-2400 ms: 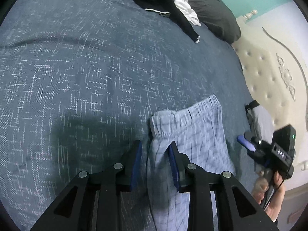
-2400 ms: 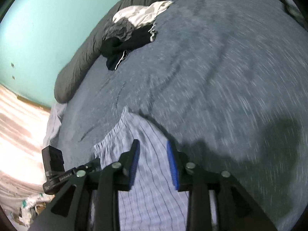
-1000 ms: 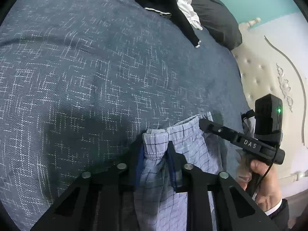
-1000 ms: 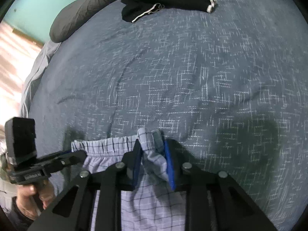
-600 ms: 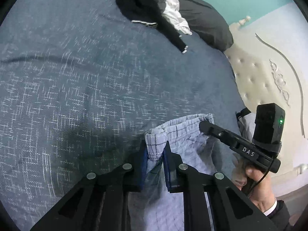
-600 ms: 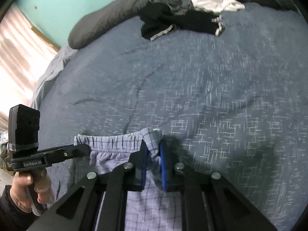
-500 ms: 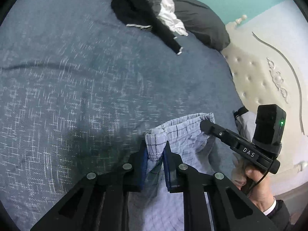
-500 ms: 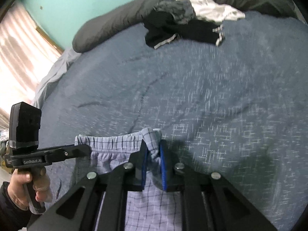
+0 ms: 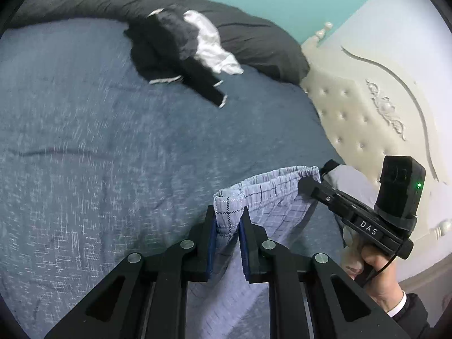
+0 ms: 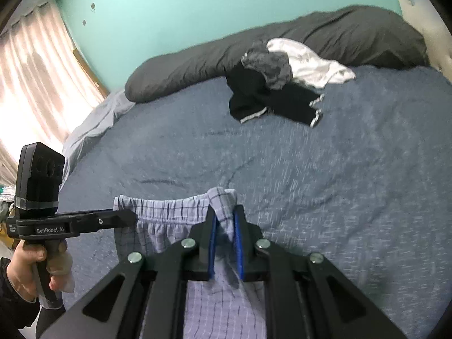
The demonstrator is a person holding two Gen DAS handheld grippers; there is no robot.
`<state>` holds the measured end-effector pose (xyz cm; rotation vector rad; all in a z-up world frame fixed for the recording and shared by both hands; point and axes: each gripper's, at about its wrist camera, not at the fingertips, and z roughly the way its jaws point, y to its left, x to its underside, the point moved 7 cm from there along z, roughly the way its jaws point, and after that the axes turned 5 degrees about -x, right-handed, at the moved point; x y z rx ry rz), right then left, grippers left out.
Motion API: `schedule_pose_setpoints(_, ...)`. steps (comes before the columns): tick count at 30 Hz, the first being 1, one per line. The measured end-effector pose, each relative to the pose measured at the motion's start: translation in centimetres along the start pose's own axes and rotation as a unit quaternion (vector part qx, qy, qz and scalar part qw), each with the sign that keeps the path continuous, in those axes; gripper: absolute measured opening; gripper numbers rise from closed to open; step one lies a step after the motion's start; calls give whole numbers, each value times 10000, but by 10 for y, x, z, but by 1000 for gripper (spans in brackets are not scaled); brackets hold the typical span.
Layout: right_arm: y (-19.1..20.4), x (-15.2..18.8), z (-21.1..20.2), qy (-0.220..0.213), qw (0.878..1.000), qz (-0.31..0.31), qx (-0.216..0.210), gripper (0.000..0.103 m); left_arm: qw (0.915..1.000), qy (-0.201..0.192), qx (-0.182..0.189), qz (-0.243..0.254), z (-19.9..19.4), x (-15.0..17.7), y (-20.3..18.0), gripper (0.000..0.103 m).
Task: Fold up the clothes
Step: 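Lift the checked shorts off the bed with both grippers by the waistband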
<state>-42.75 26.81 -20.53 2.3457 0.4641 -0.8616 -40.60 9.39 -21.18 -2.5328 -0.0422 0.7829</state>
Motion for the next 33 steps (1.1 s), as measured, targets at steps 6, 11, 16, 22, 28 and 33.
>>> schedule_pose_setpoints(6, 13, -16, -42, -277, 9995, -100, 58, 11, 9995, -202, 35, 239, -30, -9, -35, 15)
schedule_pose_setpoints(11, 24, -30, -75, -514, 9985, -187, 103, 11, 9987, -342, 32, 384, -53, -16, -59, 15)
schedule_pose_setpoints(16, 33, -42, -103, -669, 9973, -257, 141, 11, 9977, -435, 57, 520, -72, -19, -82, 15)
schedule_pose_setpoints(22, 41, -52, -135, -812, 9959, -339, 196, 11, 9961, -543, 106, 691, -92, -21, -111, 15)
schedule_pose_setpoints(28, 46, -57, -172, -951, 9944, -367, 288, 11, 9941, -636, 175, 859, -111, -21, -141, 15)
schedule_pose_setpoints(33, 45, -55, -204, -1057, 9929, -384, 399, 11, 9924, -657, 286, 996, -120, -15, -170, 15)
